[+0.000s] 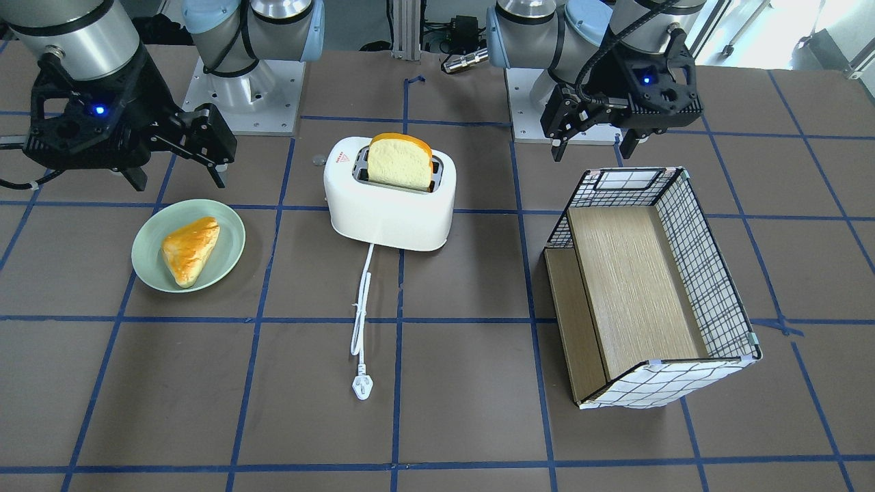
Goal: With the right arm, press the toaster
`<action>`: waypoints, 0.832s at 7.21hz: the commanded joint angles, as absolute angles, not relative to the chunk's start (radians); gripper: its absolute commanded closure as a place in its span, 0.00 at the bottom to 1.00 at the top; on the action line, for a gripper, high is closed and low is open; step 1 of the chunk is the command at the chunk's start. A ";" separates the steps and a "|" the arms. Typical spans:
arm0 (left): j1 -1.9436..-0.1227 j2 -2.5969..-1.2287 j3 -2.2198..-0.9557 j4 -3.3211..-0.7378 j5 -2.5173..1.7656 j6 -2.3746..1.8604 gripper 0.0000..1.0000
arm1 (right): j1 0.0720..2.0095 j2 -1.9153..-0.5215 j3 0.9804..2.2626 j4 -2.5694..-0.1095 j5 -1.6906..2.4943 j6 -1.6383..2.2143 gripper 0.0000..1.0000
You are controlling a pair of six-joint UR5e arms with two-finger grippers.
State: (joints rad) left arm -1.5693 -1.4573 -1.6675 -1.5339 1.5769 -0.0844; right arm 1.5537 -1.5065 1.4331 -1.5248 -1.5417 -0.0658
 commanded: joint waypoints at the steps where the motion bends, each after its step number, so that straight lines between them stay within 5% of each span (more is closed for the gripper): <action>1: -1.569 -1.457 -1.667 -1.534 1.577 -0.084 0.00 | 1.554 -1.519 1.457 -1.568 -1.552 -0.066 0.00; 6: -1.569 -1.457 -1.667 -1.534 1.577 -0.084 0.00 | 1.554 -1.519 1.457 -1.577 -1.592 -0.061 0.00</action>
